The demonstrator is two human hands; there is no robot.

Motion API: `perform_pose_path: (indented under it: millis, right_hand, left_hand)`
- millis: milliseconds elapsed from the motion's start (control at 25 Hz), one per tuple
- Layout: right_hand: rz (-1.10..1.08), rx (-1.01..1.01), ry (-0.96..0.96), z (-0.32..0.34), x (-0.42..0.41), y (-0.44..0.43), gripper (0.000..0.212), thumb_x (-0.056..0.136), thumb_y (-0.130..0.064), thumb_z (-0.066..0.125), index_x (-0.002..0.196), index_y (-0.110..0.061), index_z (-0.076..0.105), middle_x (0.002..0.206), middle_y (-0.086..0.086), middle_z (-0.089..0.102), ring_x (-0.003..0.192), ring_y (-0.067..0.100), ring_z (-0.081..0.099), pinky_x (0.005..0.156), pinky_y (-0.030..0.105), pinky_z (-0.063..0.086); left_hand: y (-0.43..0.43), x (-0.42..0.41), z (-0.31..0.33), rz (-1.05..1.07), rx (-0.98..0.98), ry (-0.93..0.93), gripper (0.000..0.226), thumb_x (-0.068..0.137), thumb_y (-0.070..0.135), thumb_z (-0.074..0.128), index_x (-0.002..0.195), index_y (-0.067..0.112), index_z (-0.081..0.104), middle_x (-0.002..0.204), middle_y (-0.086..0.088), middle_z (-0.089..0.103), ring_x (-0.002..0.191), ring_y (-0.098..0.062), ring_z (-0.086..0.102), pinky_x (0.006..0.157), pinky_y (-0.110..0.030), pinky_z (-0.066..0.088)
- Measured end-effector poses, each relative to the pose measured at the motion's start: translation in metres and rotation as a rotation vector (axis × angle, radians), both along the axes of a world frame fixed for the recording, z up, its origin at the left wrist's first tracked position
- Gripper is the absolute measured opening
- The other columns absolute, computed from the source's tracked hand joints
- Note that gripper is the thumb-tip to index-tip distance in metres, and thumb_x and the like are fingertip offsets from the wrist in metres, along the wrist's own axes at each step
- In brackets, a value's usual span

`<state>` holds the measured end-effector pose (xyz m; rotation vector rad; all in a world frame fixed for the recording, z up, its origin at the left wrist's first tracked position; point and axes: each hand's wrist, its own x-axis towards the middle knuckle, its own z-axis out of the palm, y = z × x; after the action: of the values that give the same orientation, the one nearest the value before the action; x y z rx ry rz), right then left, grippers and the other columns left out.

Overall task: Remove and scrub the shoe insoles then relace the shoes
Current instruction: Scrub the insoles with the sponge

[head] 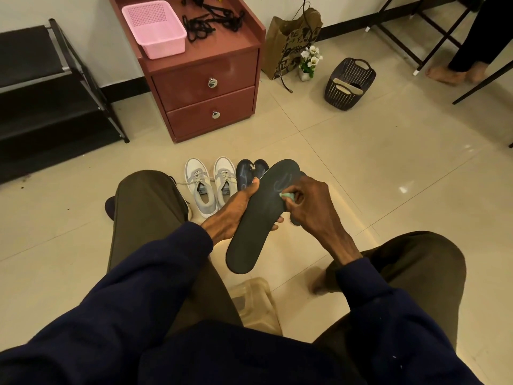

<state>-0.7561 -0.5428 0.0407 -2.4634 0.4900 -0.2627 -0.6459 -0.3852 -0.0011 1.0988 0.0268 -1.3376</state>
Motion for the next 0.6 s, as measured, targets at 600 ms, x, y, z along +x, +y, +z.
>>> perform_pose_path:
  millis: [600]
  right_hand:
    - [0.182, 0.184, 0.114, 0.007, 0.001, 0.016, 0.009, 0.085, -0.012, 0.081, 0.092, -0.007, 0.080, 0.084, -0.002, 0.067, 0.065, 0.006, 0.063, 0.057, 0.007, 0.045]
  left_hand:
    - [-0.001, -0.002, 0.003, 0.025, 0.009, 0.015, 0.057, 0.105, 0.057, 0.043, 0.123, 0.009, 0.068, 0.115, -0.022, 0.071, 0.085, -0.032, 0.072, 0.077, -0.047, 0.062]
